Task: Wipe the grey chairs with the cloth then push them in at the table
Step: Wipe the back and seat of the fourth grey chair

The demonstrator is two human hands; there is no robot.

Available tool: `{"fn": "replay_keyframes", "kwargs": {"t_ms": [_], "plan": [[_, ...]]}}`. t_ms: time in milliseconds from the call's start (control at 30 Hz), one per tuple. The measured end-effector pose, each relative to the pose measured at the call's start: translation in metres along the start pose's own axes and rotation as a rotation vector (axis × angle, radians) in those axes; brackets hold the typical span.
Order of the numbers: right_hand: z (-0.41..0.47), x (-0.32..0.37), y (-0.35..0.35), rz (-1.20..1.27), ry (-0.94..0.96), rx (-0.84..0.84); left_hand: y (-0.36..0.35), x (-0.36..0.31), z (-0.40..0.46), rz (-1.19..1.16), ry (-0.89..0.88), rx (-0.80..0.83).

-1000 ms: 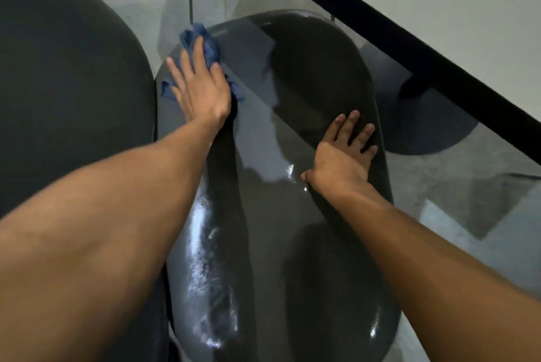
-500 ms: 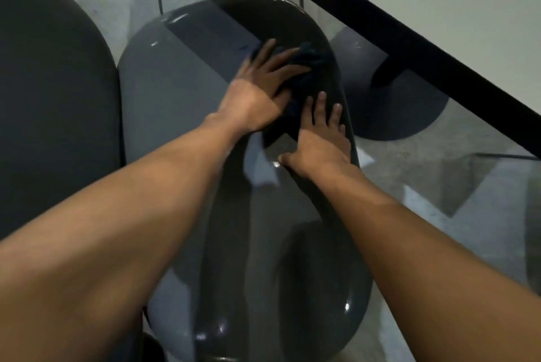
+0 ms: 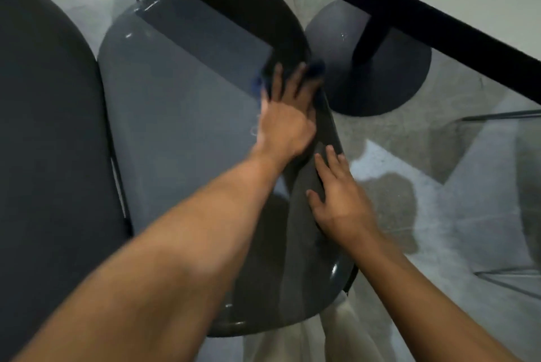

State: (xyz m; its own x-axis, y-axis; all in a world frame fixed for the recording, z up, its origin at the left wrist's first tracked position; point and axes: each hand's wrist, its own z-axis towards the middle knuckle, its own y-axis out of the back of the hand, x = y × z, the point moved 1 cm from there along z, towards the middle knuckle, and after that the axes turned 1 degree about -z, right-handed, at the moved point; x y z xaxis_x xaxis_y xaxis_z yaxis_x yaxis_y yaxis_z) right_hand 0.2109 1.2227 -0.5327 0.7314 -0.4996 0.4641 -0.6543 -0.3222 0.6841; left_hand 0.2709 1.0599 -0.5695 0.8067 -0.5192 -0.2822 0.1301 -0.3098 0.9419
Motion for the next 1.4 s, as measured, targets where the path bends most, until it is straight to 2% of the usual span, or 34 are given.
{"fn": "replay_keyframes", "kwargs": {"t_ms": [133,200,233,367,433,500,567,700,800,867,1000,1067,1133,1200,1300,1400], "plan": [[-0.028,-0.019,-0.005,0.161,-0.076,-0.079,-0.022,-0.002,-0.127,-0.136,-0.193,0.089],[-0.039,-0.028,-0.005,0.186,-0.104,-0.064,-0.023,0.029,-0.172,-0.068,-0.185,0.132],[-0.043,-0.032,-0.004,0.191,-0.115,-0.051,-0.019,0.048,-0.181,-0.037,-0.099,0.118],[-0.056,-0.038,-0.004,0.223,-0.153,-0.024,0.001,0.093,-0.139,-0.135,0.539,-0.041],[-0.058,-0.041,-0.007,0.242,-0.154,-0.038,0.007,0.083,-0.094,-0.191,0.628,-0.086],[-0.058,-0.043,-0.011,0.263,-0.153,-0.055,0.002,0.054,-0.069,-0.178,0.53,-0.088],[-0.058,-0.043,-0.013,0.294,-0.172,-0.073,-0.013,0.021,-0.079,-0.125,0.318,-0.039],[-0.059,-0.04,-0.009,0.397,-0.257,-0.126,-0.034,-0.03,-0.176,-0.119,-0.053,0.073],[-0.064,-0.041,-0.006,0.435,-0.293,-0.102,-0.027,-0.022,-0.247,-0.142,-0.21,0.203],[-0.069,-0.043,-0.007,0.44,-0.295,-0.076,-0.019,-0.002,-0.255,-0.12,-0.202,0.233],[-0.076,-0.046,-0.009,0.495,-0.302,-0.037,-0.015,0.001,-0.179,-0.139,0.145,0.115],[-0.074,-0.051,-0.01,0.518,-0.335,-0.033,-0.016,-0.015,-0.125,-0.122,0.223,0.07],[-0.072,-0.056,-0.012,0.566,-0.371,-0.031,-0.021,-0.033,-0.09,-0.074,0.172,0.075],[-0.07,-0.061,-0.013,0.623,-0.408,-0.036,-0.028,-0.05,-0.089,-0.013,0.055,0.095],[-0.077,-0.069,-0.02,0.736,-0.473,-0.045,-0.037,-0.071,-0.147,0.031,-0.215,0.145],[-0.089,-0.073,-0.021,0.856,-0.59,-0.002,-0.035,-0.067,-0.225,0.0,-0.259,0.188]]}}
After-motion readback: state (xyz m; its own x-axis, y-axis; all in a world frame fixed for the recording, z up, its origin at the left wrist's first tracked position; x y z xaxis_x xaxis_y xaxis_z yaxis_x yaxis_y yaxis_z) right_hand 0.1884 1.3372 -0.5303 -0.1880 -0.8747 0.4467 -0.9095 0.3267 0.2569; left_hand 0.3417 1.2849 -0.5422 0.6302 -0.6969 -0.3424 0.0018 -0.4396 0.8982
